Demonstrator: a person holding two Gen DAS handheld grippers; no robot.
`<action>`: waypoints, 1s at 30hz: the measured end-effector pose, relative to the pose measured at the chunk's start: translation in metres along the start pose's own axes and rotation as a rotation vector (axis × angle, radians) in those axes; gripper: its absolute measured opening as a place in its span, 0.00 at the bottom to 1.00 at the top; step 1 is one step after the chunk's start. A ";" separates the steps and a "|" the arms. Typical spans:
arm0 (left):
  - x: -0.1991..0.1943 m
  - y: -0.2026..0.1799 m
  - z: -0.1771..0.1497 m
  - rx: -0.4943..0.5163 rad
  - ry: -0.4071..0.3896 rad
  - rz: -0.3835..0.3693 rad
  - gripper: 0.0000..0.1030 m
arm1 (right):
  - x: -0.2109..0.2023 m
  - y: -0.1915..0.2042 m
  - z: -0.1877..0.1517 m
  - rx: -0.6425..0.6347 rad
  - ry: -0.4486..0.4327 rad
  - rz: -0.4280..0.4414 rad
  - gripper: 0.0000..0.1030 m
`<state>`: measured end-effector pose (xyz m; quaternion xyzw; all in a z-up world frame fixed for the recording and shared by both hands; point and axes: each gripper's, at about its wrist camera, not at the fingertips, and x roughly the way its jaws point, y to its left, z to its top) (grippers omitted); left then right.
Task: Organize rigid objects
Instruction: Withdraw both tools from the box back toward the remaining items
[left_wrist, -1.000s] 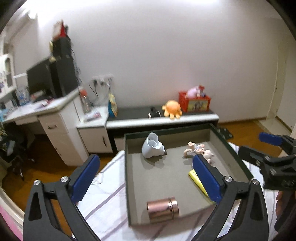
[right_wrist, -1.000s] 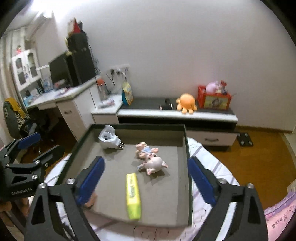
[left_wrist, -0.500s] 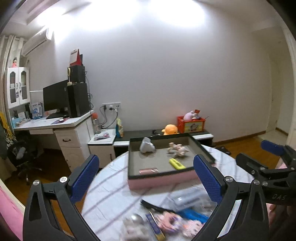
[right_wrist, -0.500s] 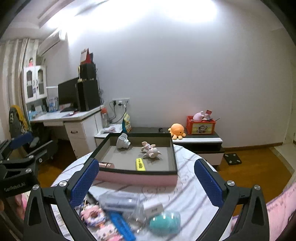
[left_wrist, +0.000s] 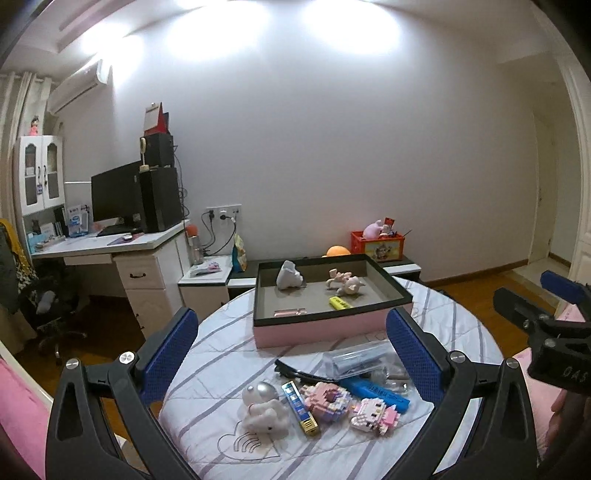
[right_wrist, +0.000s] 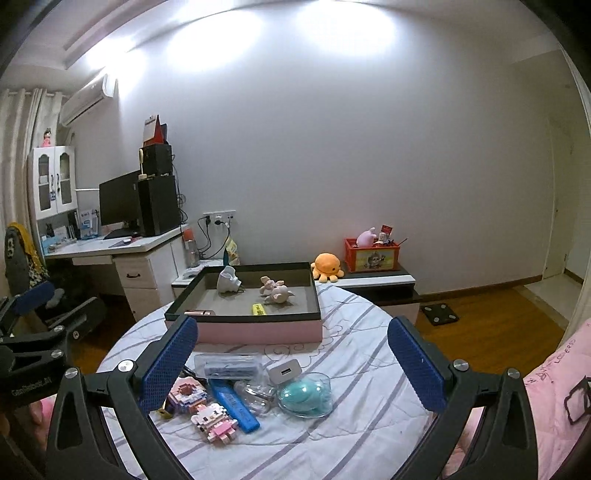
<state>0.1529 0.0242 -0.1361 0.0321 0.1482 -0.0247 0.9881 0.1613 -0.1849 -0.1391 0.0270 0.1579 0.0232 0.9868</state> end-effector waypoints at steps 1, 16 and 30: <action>-0.001 0.000 -0.001 0.003 0.001 0.006 1.00 | -0.001 0.000 -0.001 -0.001 0.001 -0.001 1.00; 0.023 0.029 -0.039 -0.018 0.130 0.038 1.00 | 0.020 0.006 -0.034 -0.009 0.105 0.006 1.00; 0.082 0.047 -0.103 -0.057 0.351 0.019 1.00 | 0.069 0.004 -0.088 0.002 0.309 0.010 1.00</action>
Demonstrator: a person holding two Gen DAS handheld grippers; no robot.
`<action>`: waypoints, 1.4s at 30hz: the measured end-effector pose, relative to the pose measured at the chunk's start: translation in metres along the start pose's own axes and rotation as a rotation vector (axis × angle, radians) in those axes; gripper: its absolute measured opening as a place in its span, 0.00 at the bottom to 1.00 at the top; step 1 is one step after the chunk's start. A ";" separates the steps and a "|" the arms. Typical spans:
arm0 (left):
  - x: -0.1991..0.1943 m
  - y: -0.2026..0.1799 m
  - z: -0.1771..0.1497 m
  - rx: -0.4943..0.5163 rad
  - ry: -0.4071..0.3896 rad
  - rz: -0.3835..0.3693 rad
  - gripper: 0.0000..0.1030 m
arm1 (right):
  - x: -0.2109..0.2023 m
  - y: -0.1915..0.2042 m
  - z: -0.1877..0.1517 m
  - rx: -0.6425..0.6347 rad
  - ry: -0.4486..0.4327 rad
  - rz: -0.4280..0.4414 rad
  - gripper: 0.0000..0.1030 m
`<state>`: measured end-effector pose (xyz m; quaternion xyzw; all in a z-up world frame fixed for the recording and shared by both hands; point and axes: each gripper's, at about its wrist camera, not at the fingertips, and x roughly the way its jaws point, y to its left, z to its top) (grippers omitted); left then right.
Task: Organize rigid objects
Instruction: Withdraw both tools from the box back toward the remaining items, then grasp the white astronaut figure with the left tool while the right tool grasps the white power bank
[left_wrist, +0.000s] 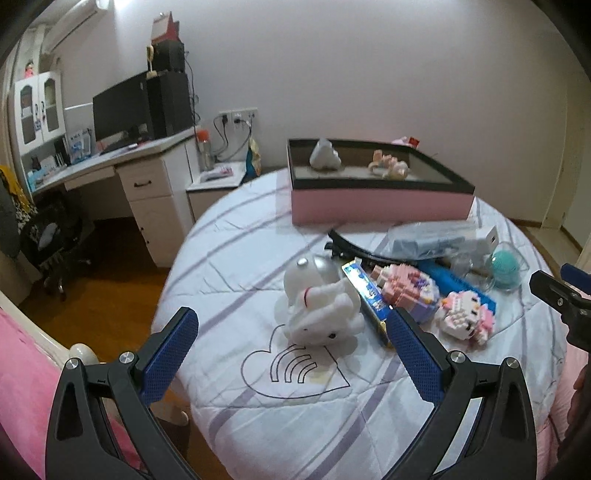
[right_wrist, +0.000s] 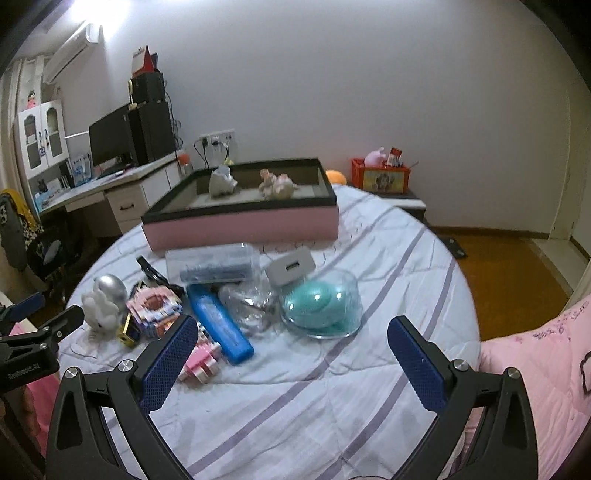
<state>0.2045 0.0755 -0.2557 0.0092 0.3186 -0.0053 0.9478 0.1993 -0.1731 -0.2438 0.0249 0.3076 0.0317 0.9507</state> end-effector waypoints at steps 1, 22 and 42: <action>0.005 -0.002 0.000 0.000 0.008 -0.010 1.00 | 0.003 0.000 -0.001 0.000 0.008 0.001 1.00; 0.035 0.001 0.021 -0.037 0.041 -0.149 0.52 | 0.043 -0.010 0.015 0.034 0.045 -0.024 1.00; 0.041 -0.011 0.039 0.005 0.051 -0.178 0.52 | 0.116 -0.005 0.052 -0.191 0.191 0.042 0.61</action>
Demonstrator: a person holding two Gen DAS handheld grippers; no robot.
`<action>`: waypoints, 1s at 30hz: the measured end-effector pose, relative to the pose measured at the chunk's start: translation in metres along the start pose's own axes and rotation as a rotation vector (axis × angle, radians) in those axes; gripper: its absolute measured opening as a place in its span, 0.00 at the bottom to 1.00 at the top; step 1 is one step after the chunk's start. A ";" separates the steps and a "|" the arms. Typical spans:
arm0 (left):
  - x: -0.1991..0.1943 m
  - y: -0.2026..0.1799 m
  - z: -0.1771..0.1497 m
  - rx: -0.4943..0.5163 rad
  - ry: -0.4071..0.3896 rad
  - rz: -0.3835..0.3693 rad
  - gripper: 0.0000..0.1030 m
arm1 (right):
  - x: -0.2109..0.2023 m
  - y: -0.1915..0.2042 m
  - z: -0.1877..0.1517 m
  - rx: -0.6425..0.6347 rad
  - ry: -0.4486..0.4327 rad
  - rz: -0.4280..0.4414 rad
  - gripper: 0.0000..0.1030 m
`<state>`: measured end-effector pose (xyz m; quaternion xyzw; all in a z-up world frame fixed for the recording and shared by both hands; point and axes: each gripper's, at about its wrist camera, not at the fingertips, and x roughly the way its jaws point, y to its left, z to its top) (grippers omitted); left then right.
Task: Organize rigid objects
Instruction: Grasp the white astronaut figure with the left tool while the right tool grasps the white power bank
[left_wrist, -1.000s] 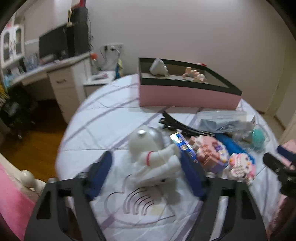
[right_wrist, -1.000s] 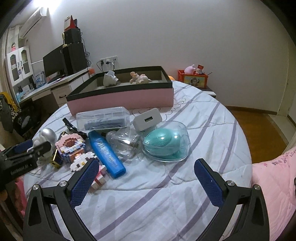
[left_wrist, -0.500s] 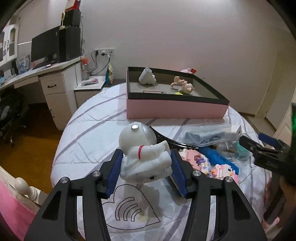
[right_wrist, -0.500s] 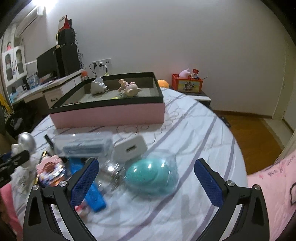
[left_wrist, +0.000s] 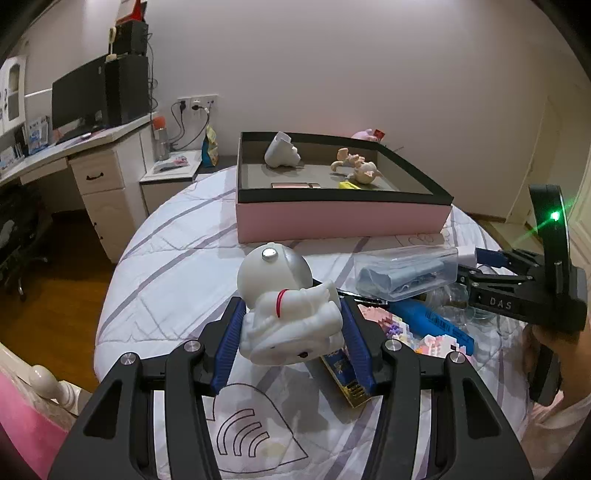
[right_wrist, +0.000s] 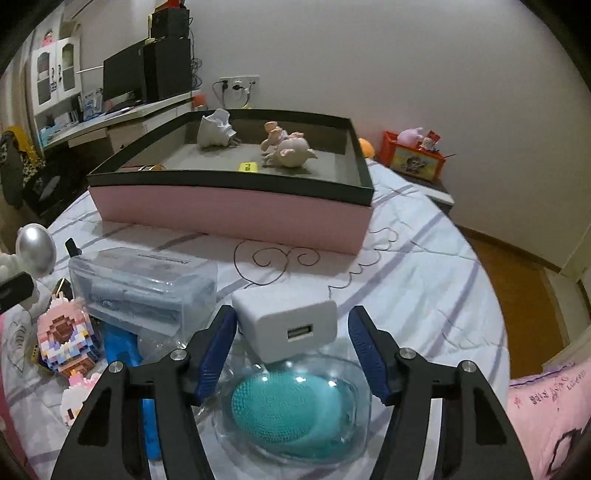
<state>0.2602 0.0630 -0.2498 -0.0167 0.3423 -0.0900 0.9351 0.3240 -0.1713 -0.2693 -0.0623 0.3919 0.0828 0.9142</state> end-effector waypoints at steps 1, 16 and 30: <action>0.001 -0.001 0.001 0.003 0.004 0.000 0.52 | 0.001 0.000 0.000 -0.004 0.001 0.008 0.58; -0.014 -0.016 0.015 0.040 -0.035 0.005 0.52 | -0.023 -0.005 0.000 0.012 -0.076 0.019 0.40; -0.045 -0.053 0.047 0.097 -0.182 0.038 0.52 | -0.101 0.016 0.014 0.043 -0.282 0.075 0.40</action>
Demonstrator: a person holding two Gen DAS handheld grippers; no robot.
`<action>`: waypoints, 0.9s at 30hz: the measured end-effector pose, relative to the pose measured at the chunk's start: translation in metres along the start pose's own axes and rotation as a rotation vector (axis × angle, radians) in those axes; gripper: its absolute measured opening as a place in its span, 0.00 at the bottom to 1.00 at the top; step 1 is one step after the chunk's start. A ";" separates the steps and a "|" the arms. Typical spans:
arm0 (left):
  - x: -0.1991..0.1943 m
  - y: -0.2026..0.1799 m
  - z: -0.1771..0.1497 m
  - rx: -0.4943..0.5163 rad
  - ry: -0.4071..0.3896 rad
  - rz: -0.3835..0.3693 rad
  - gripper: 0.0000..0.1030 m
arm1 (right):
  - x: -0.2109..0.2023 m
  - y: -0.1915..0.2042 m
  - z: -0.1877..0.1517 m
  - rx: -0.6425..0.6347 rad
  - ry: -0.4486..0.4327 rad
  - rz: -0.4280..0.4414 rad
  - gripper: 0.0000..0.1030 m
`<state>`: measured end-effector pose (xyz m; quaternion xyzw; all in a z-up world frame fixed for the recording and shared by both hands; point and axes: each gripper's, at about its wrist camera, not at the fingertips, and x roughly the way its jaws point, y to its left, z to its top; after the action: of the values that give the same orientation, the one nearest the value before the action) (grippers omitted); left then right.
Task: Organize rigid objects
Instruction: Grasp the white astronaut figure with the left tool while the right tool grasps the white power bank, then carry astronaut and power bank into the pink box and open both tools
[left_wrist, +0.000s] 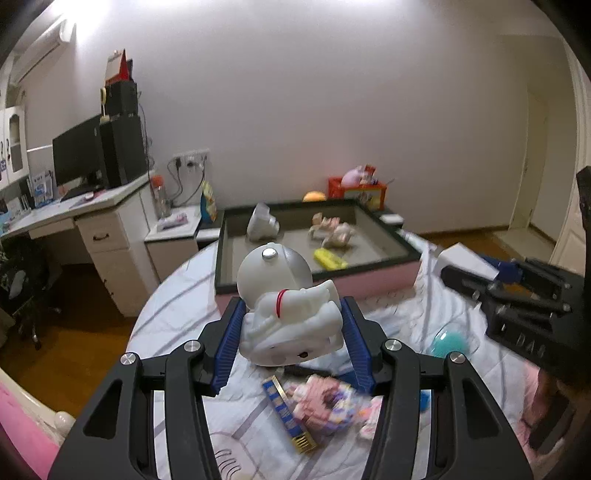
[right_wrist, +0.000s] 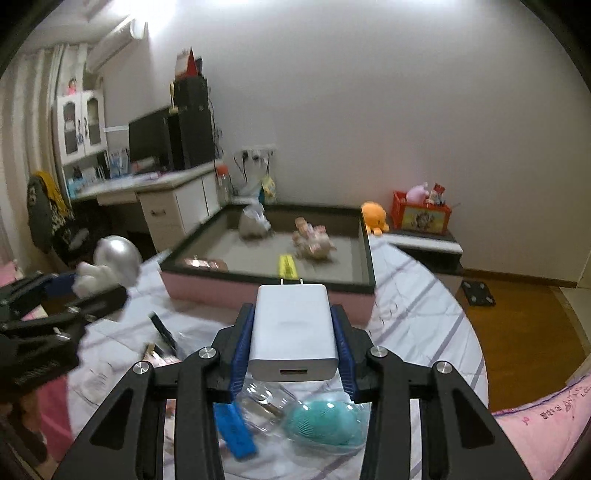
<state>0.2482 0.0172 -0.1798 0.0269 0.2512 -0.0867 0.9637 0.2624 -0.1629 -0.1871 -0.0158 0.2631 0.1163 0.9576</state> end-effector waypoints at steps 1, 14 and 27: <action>-0.003 -0.001 0.003 -0.004 -0.015 0.001 0.52 | -0.003 0.002 0.002 0.004 -0.011 0.004 0.40; -0.035 -0.003 0.031 -0.013 -0.209 0.122 0.52 | -0.026 0.012 0.026 0.018 -0.130 0.027 0.40; 0.003 0.004 0.058 0.061 -0.206 0.204 0.52 | 0.013 0.004 0.050 -0.009 -0.109 0.032 0.40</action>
<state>0.2792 0.0149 -0.1302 0.0724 0.1444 0.0018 0.9869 0.2979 -0.1520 -0.1506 -0.0098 0.2104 0.1335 0.9684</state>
